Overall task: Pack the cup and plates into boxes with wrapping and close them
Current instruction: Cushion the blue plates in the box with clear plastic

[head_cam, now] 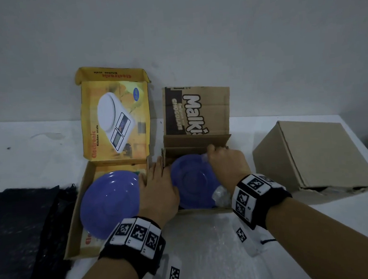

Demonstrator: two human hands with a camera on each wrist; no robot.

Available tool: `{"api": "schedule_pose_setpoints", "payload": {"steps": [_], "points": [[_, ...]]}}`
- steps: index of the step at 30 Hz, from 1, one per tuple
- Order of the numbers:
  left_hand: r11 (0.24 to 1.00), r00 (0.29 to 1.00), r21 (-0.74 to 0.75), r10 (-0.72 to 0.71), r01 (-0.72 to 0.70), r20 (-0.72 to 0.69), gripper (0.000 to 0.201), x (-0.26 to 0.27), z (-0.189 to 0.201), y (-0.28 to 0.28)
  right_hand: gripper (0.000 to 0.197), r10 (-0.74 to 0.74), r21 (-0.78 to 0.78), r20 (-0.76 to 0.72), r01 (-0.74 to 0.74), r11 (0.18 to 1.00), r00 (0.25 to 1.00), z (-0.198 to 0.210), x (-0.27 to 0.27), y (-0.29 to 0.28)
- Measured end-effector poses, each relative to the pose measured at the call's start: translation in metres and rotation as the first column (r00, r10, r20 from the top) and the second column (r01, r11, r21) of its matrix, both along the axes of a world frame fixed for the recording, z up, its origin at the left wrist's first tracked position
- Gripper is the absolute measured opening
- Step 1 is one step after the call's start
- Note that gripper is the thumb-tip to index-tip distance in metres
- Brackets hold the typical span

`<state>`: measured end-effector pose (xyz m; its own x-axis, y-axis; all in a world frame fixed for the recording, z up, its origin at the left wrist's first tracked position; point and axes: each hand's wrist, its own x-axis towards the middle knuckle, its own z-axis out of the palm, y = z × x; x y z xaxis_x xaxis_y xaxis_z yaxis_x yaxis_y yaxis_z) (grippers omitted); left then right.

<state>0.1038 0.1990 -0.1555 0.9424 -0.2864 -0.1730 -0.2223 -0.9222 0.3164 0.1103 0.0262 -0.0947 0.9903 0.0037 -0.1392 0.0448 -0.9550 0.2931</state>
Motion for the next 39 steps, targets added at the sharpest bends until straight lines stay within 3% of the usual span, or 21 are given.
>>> {"api": "schedule_pose_setpoints", "payload": {"steps": [5,7,11,14,18,24,30,32,35,37,39], "points": [[0.999,1.000,-0.047,0.003,-0.004,-0.021,0.059,0.002,-0.001,0.001,0.027,-0.151,0.227,-0.144,0.181,0.957,0.978,-0.012,0.007,0.005],[0.999,1.000,-0.052,0.002,-0.003,-0.015,0.058,0.002,-0.001,0.002,0.027,-0.174,0.247,-0.180,0.216,0.945,0.968,-0.008,0.012,0.001],[0.997,0.999,-0.073,-0.022,0.019,-0.037,0.059,0.003,0.002,0.002,0.025,-0.035,0.142,-0.053,0.042,0.989,0.998,0.004,0.008,-0.006],[0.998,0.999,-0.058,-0.027,0.025,-0.031,0.058,0.003,0.003,0.002,0.026,0.071,0.057,-0.049,-0.069,0.996,0.996,0.004,0.002,-0.004],[0.998,0.999,-0.043,-0.038,0.037,-0.038,0.059,0.004,0.004,0.002,0.025,-0.067,0.127,-0.126,0.083,0.988,0.990,0.001,-0.001,-0.005],[0.998,1.000,-0.062,-0.023,0.022,-0.021,0.057,0.003,0.001,0.002,0.031,-0.172,0.334,-0.332,0.286,0.898,0.928,0.002,0.006,-0.013],[0.997,1.000,-0.079,-0.015,0.013,-0.021,0.056,0.004,-0.001,0.001,0.036,-0.133,0.410,-0.366,0.288,0.865,0.921,0.007,-0.002,-0.022],[0.997,0.999,-0.071,-0.022,0.020,-0.024,0.058,0.005,0.000,0.001,0.038,-0.138,0.459,-0.331,0.287,0.841,0.933,0.005,-0.007,-0.024],[0.996,0.998,-0.074,-0.050,0.047,-0.043,0.071,0.006,0.002,0.003,0.039,-0.152,0.578,-0.115,0.190,0.794,0.982,0.006,-0.030,-0.020],[0.990,0.997,-0.131,-0.058,0.052,-0.042,0.076,0.006,0.003,0.007,0.025,-0.050,0.627,0.023,0.025,0.778,0.998,0.009,-0.057,-0.008],[0.972,0.998,-0.231,-0.048,0.037,-0.044,0.075,0.004,0.004,0.012,0.012,0.145,0.675,0.077,-0.159,0.720,0.986,0.006,-0.090,0.003]]}}
